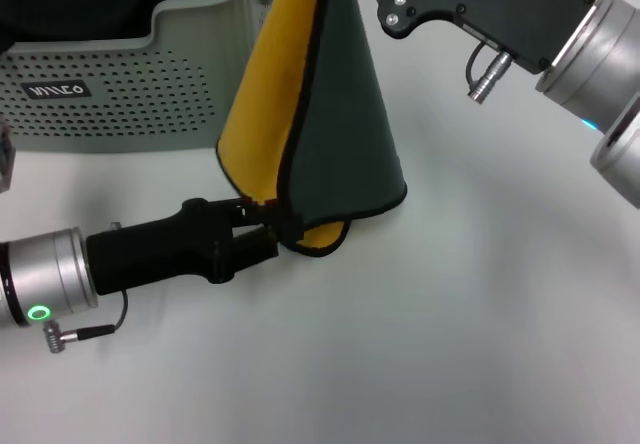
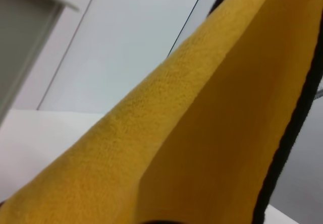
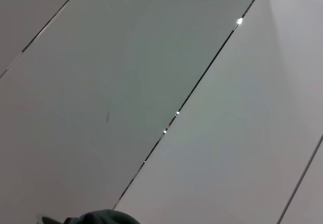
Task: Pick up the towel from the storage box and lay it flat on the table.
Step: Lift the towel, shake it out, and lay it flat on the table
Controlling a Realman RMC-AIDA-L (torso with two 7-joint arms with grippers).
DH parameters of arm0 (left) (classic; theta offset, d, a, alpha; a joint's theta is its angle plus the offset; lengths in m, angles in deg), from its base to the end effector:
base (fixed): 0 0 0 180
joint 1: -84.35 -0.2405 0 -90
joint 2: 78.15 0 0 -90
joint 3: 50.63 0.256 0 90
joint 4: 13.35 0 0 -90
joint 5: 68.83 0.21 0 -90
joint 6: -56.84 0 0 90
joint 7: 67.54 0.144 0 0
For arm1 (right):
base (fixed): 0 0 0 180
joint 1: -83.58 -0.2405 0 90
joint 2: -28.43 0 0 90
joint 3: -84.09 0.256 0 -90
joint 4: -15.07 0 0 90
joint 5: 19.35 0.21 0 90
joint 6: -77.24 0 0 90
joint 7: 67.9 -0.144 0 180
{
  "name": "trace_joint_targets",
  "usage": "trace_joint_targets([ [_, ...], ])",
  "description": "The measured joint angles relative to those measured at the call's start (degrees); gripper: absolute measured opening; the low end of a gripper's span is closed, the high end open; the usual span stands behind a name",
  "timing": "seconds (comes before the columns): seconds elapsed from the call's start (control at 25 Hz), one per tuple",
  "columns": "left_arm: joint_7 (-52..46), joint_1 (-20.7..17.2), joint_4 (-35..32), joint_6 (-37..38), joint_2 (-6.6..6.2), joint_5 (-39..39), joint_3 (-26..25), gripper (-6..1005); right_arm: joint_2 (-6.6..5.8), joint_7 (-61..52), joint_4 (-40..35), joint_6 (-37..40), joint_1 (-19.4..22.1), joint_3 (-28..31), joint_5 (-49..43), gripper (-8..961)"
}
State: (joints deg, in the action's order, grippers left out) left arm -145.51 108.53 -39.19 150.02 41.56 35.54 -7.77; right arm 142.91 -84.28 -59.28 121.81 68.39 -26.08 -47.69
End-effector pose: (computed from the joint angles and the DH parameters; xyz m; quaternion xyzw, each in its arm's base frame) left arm -0.2775 0.2782 -0.0309 -0.8848 -0.3098 -0.3399 0.0752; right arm 0.0853 0.3221 -0.0080 -0.8068 -0.2042 0.3782 0.4053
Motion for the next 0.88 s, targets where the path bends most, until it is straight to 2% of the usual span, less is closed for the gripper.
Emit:
trace_joint_targets([
  [0.44,0.1,-0.1,2.2,-2.2,0.24,-2.1,-0.7,366,0.04,-0.1,-0.1,0.2,0.3,-0.3,-0.1,46],
  [0.88,0.8,0.3,3.1,-3.2,0.21,-2.2,-0.2,348,0.04,-0.3,-0.1,0.5,0.4,-0.3,0.0,50],
])
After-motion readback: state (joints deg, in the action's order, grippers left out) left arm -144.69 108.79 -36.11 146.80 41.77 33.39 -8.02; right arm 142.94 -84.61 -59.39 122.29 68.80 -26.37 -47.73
